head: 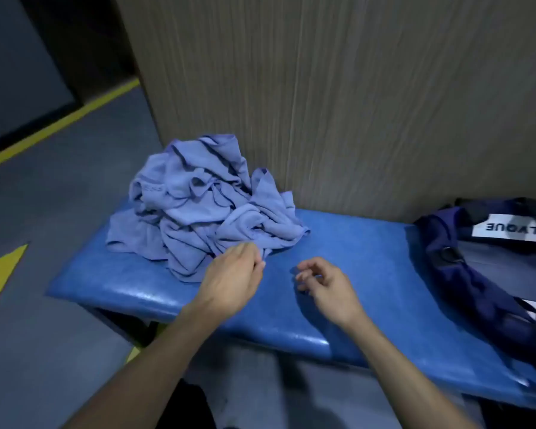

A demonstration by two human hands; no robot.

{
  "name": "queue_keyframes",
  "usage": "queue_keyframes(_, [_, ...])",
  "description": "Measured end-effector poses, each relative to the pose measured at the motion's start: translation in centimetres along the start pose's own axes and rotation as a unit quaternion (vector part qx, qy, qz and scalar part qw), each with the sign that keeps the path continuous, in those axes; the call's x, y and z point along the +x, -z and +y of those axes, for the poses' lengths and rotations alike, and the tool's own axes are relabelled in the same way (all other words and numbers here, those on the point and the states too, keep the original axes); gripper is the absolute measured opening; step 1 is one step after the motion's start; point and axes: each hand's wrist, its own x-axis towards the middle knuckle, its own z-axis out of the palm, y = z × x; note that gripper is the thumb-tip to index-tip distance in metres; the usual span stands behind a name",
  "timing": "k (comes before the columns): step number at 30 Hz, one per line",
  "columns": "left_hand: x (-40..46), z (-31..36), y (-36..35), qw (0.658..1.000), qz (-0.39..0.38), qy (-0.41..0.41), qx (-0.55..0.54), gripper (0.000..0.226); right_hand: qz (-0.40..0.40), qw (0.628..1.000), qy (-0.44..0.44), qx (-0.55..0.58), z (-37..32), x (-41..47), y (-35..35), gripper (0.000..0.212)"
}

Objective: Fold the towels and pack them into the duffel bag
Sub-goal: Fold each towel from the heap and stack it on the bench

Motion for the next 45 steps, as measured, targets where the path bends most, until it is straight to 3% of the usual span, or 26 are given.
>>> queue_keyframes(7, [-0.6,1.1,11.4,0.99,-0.043,0.073,-0.114,0.015,0.006,0.999,-0.01,-0.035,-5.4,-9.8,1.2,0.018])
queue_keyframes(13, [-4.0,-0.3,9.0,0.976,-0.184,0.089,-0.079,0.017,-0.014,0.996,-0.03,-0.083,-5.9,-12.5,1.7,0.028])
queue_keyframes(16, [-4.4,-0.5,7.2,0.979,-0.158,0.094,-0.09,0.018,-0.026,0.989,-0.027,-0.143,-4.8,-11.3,2.1,0.034])
queue_keyframes(20, [-0.3,-0.4,4.7,0.993,-0.043,0.062,-0.087,0.01,-0.051,0.955,0.007,-0.293,-2.0,-9.0,2.4,0.051])
queue_keyframes(22, [3.0,0.1,3.3,0.999,-0.02,0.037,-0.018,0.014,-0.086,0.932,0.012,-0.352,0.4,-8.2,2.4,0.056])
queue_keyframes(25, [6.8,0.7,1.2,0.984,-0.075,0.059,0.151,0.039,-0.061,0.917,0.047,-0.392,2.2,-7.8,2.5,0.043])
queue_keyframes(28, [7.9,0.7,0.5,0.964,-0.11,0.058,0.236,0.019,-0.037,0.905,0.085,-0.414,2.3,-7.8,2.2,0.039])
queue_keyframes(30, [8.0,0.9,1.6,0.991,-0.017,0.042,0.126,0.015,-0.024,0.907,0.097,-0.409,2.3,-8.0,2.1,0.038])
queue_keyframes(32, [8.3,1.8,4.5,0.988,0.099,0.062,-0.099,0.013,-0.028,0.908,0.094,-0.408,2.2,-8.2,2.0,0.038])
queue_keyframes(34, [9.3,3.5,8.3,0.931,0.132,0.134,-0.313,0.014,-0.046,0.913,0.086,-0.397,2.1,-8.3,2.2,0.04])
queue_keyframes(36, [10.1,5.6,11.9,0.866,0.099,0.163,-0.462,0.02,-0.067,0.937,0.071,-0.336,1.5,-8.4,2.9,0.04])
queue_keyframes(38, [10.0,7.4,14.6,0.85,0.083,0.133,-0.502,0.023,-0.044,0.972,0.047,-0.225,-0.2,-8.5,3.9,0.04])
queue_keyframes(40, [9.6,8.7,16.7,0.846,0.079,0.091,-0.519,0.024,0.032,0.993,0.037,-0.105,-2.7,-8.6,5.0,0.036])
queue_keyframes(43, [8.5,9.8,19.5,0.848,0.033,0.018,-0.529,0.031,0.122,0.99,0.064,-0.001,-7.0,-9.2,6.6,0.031])
queue_keyframes(45, [7.4,10.6,21.3,0.843,-0.014,-0.016,-0.538,0.035,0.125,0.986,0.1,0.052,-9.7,-10.0,7.7,0.047])
